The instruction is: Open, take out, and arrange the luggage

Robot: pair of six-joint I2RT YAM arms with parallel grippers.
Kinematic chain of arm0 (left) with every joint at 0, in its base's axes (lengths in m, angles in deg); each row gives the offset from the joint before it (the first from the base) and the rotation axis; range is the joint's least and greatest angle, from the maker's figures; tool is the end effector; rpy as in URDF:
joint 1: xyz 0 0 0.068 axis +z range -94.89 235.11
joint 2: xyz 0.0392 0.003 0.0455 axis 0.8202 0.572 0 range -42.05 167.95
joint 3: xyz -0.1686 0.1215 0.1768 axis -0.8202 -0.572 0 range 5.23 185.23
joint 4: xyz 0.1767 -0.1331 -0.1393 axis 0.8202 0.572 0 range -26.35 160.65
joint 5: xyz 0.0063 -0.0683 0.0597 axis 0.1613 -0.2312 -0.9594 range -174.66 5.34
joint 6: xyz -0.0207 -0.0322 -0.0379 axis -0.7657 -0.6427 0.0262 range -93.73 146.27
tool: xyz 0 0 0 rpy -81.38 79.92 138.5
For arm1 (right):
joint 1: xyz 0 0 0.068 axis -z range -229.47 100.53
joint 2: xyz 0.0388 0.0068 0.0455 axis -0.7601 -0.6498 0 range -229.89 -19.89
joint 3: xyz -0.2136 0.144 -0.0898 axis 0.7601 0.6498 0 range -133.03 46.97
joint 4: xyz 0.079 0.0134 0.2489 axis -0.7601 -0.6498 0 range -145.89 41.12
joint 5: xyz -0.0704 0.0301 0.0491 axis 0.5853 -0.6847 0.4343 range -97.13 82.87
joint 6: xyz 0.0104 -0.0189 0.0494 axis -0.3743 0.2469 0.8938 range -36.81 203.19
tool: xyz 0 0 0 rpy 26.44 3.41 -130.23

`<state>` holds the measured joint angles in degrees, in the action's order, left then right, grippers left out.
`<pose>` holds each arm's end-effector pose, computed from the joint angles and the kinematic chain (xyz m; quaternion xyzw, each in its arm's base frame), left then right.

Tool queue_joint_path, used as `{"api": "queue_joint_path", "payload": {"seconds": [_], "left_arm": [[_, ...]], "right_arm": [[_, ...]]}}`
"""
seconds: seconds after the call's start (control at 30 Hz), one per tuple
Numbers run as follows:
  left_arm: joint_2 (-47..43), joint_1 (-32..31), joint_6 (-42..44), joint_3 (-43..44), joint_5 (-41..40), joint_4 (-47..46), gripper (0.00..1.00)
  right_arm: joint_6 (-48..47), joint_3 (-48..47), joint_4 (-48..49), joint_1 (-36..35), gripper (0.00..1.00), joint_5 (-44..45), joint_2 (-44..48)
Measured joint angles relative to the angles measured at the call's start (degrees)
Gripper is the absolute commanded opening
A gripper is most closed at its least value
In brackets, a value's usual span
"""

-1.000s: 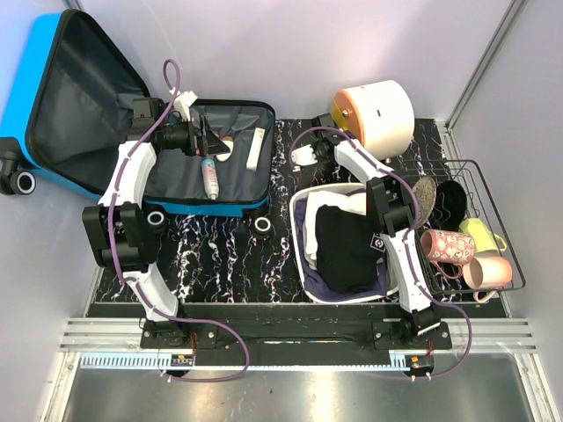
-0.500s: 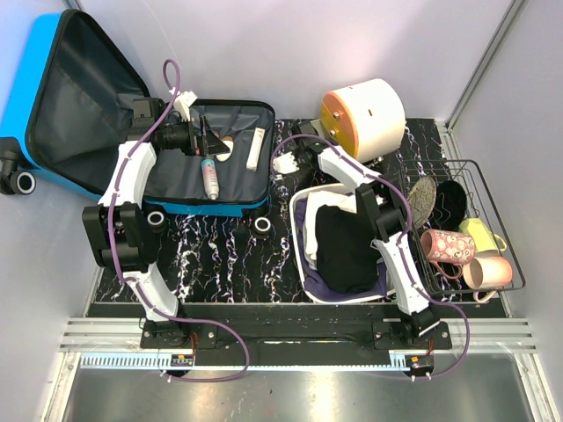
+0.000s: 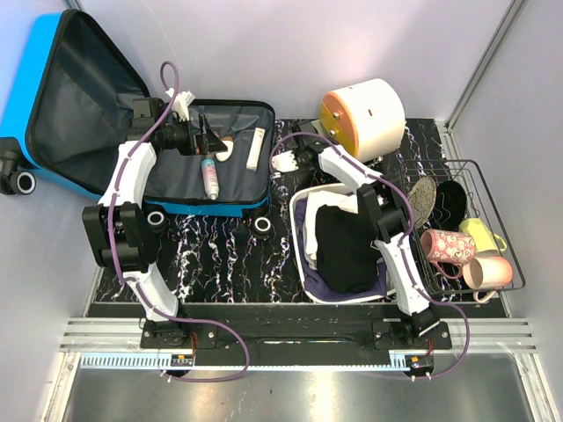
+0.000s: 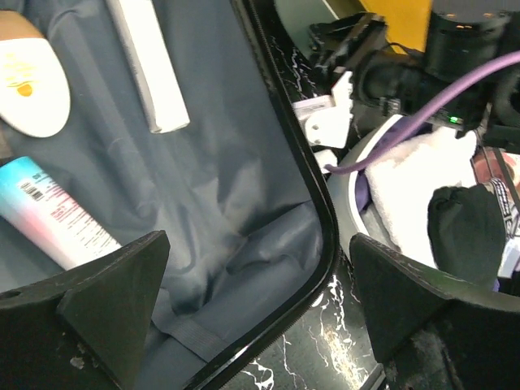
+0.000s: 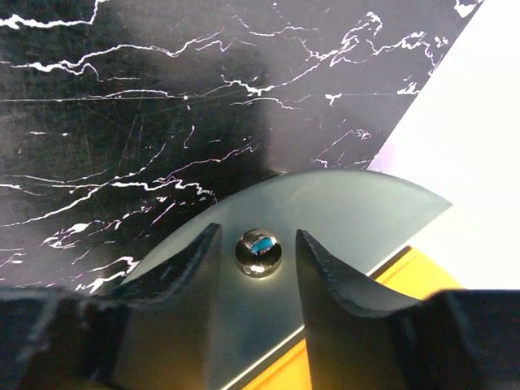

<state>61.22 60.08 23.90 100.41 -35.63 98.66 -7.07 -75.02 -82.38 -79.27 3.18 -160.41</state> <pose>0.4034 0.0081 0.3289 0.1113 0.8435 -0.3724 0.3707 0.4738 0.2639 0.1744 -0.8012 0.4958 -0.2365 0.2372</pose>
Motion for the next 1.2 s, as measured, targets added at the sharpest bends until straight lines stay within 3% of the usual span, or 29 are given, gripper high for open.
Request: {"api": "queue_joint_path", "payload": {"seconds": [0.3,0.5,0.67,0.9,1.1,1.2], "left_arm": [[-0.24,0.76,-3.52,-0.07,-10.19,-3.56,0.99],[-0.09,1.33,-5.66,-0.07,-17.68,-4.61,0.99],[1.92,1.33,-7.3,-0.02,-23.06,-4.66,0.93],[11.1,0.39,-10.91,2.84,-31.82,-1.49,0.88],[16.61,-1.16,-12.13,3.98,-35.32,0.46,0.84],[18.78,-2.51,-12.52,5.64,-36.09,0.66,0.79]], "right_arm": [[6.34,1.75,-0.15,-1.03,0.73,-3.52,6.71],[11.8,4.76,-0.09,-0.92,0.78,-7.52,13.31],[18.82,5.03,1.05,0.57,0.8,-11.43,15.87],[38.91,1.73,1.2,6.54,0.81,-19.08,17.27],[61.59,-0.57,2.51,12.26,0.79,-29.59,20.65],[68.65,-0.42,3.54,13.35,0.79,-32.57,22.56]]}}
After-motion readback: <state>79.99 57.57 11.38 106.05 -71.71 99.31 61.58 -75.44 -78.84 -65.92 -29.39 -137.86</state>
